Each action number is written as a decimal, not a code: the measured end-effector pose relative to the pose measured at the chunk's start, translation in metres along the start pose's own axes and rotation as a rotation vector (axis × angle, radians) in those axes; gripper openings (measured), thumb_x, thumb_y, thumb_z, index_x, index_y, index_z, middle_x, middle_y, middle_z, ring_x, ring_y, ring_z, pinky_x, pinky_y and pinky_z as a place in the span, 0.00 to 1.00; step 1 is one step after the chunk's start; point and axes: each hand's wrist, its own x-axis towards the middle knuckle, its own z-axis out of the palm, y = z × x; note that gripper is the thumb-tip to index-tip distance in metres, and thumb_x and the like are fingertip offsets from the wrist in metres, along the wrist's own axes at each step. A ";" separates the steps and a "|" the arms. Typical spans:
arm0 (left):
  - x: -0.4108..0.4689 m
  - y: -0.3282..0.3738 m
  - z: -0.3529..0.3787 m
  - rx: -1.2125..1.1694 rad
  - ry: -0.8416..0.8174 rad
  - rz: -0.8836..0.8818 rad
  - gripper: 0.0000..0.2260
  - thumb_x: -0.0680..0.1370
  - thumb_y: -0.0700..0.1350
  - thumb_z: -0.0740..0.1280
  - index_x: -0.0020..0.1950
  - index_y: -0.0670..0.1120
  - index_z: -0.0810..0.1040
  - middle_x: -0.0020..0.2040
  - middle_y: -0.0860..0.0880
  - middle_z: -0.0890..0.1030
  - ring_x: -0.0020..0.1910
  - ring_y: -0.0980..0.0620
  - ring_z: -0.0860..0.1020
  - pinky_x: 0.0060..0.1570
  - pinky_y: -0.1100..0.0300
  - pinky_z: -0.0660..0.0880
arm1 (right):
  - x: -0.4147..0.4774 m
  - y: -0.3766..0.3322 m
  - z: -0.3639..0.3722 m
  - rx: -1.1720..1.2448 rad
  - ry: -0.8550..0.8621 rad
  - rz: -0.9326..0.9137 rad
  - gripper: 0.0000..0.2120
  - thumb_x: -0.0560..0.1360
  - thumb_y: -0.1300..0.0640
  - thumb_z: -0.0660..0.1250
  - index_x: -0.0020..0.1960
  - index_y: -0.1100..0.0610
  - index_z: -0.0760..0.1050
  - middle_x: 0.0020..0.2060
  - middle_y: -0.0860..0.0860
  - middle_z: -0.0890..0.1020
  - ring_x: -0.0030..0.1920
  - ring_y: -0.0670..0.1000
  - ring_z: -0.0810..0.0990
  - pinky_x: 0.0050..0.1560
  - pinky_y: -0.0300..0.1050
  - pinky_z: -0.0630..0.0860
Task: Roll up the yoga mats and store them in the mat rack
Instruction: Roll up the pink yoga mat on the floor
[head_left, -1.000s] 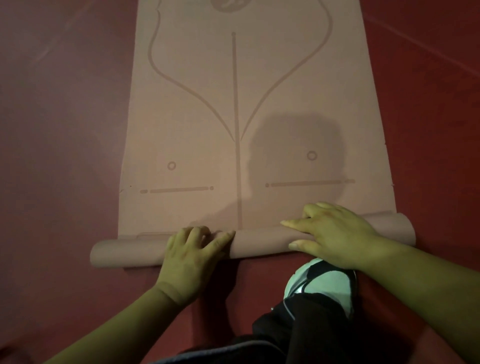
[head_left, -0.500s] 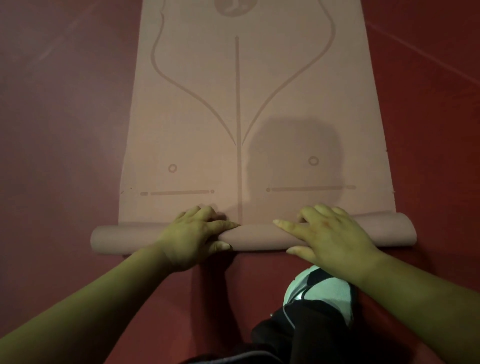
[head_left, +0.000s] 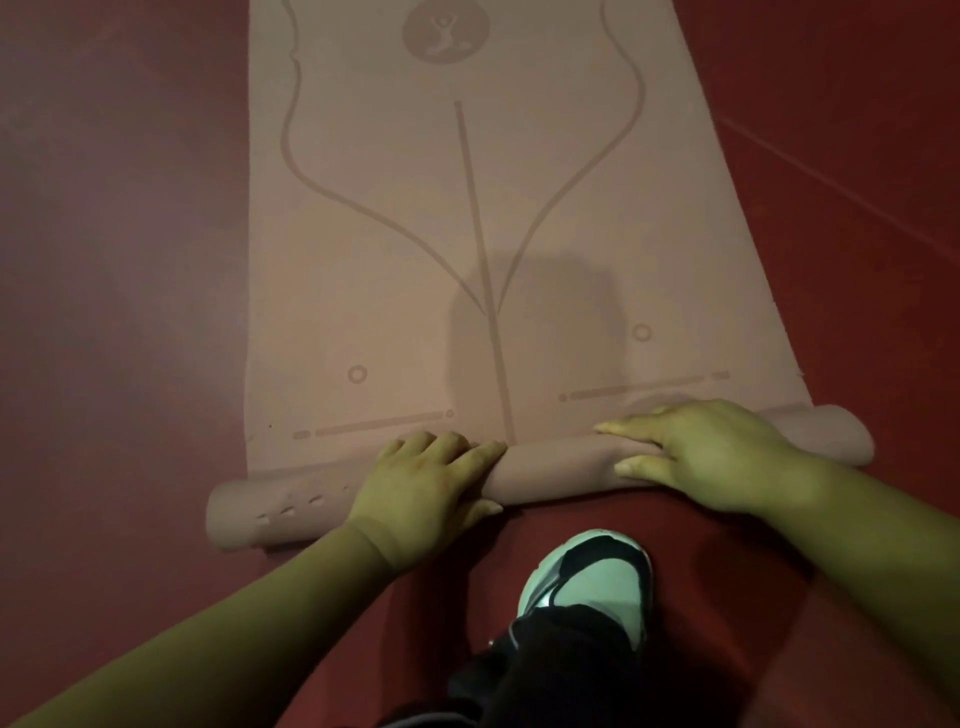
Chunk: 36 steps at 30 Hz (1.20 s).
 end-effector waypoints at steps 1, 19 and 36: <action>0.003 -0.001 0.002 -0.005 -0.017 0.026 0.26 0.78 0.68 0.59 0.70 0.55 0.72 0.50 0.49 0.81 0.42 0.42 0.78 0.40 0.50 0.78 | -0.001 0.003 -0.001 0.022 -0.010 0.006 0.27 0.77 0.30 0.58 0.75 0.31 0.63 0.66 0.42 0.78 0.66 0.49 0.76 0.63 0.43 0.72; 0.009 0.030 0.002 -0.064 -0.195 -0.017 0.29 0.79 0.69 0.56 0.77 0.59 0.66 0.57 0.49 0.80 0.54 0.42 0.79 0.50 0.53 0.74 | -0.013 0.030 0.020 -0.017 -0.064 -0.021 0.30 0.78 0.31 0.58 0.78 0.33 0.58 0.65 0.43 0.74 0.68 0.48 0.71 0.65 0.41 0.66; -0.017 0.038 0.019 0.108 0.145 -0.036 0.27 0.75 0.67 0.63 0.70 0.56 0.72 0.53 0.48 0.77 0.47 0.42 0.76 0.45 0.47 0.74 | -0.007 0.014 0.037 -0.029 0.156 -0.064 0.32 0.71 0.24 0.45 0.72 0.28 0.65 0.52 0.40 0.70 0.55 0.46 0.71 0.58 0.44 0.65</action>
